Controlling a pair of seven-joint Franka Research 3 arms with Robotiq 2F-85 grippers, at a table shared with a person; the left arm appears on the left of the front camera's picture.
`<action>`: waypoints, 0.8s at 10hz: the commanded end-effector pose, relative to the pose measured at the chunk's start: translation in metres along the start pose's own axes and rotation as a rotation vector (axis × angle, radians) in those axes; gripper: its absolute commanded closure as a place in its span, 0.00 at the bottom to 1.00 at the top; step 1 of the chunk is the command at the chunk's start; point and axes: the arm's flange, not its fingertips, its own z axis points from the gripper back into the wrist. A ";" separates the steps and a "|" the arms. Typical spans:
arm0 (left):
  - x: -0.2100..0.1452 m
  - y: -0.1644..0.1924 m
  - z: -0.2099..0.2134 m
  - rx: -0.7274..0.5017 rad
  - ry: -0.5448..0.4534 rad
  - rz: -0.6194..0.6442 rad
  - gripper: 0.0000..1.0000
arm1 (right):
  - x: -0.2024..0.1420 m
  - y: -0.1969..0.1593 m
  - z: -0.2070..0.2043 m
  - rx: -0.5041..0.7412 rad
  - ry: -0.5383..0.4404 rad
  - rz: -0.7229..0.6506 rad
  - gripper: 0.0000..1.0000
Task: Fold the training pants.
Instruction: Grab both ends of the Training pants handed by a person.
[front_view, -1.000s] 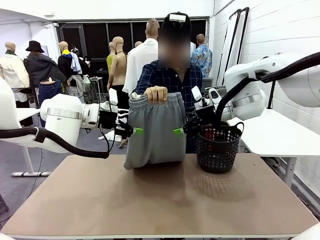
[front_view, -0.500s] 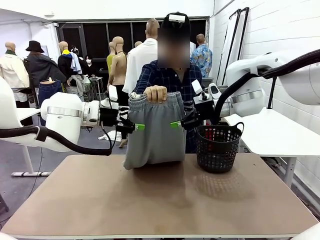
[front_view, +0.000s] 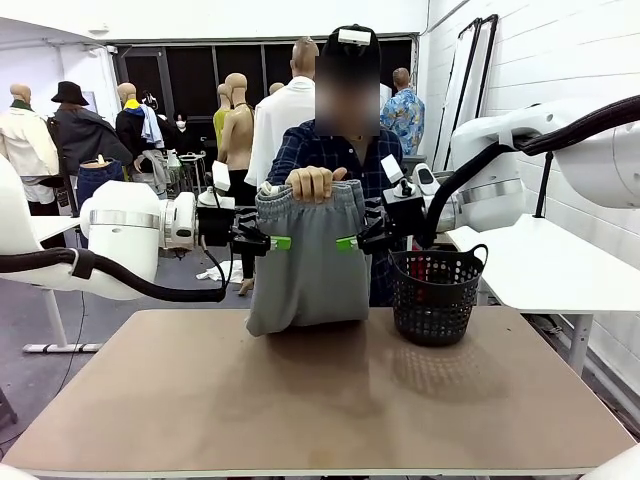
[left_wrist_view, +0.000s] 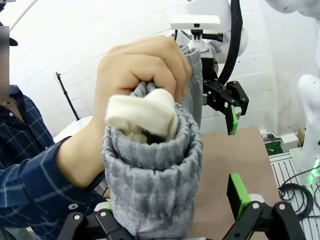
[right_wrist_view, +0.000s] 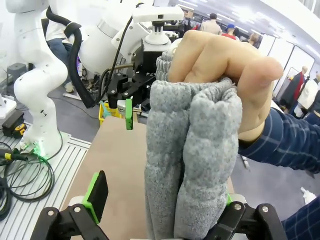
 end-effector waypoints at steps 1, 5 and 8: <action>0.003 -0.002 -0.002 0.014 -0.040 0.031 0.00 | 0.000 -0.006 -0.002 -0.014 -0.047 -0.007 0.00; 0.003 -0.002 -0.004 -0.027 -0.059 0.018 0.22 | 0.004 -0.010 0.004 -0.019 -0.119 -0.052 0.19; 0.002 0.001 -0.004 -0.016 -0.074 0.043 0.78 | 0.003 -0.009 0.005 -0.016 -0.122 -0.084 0.78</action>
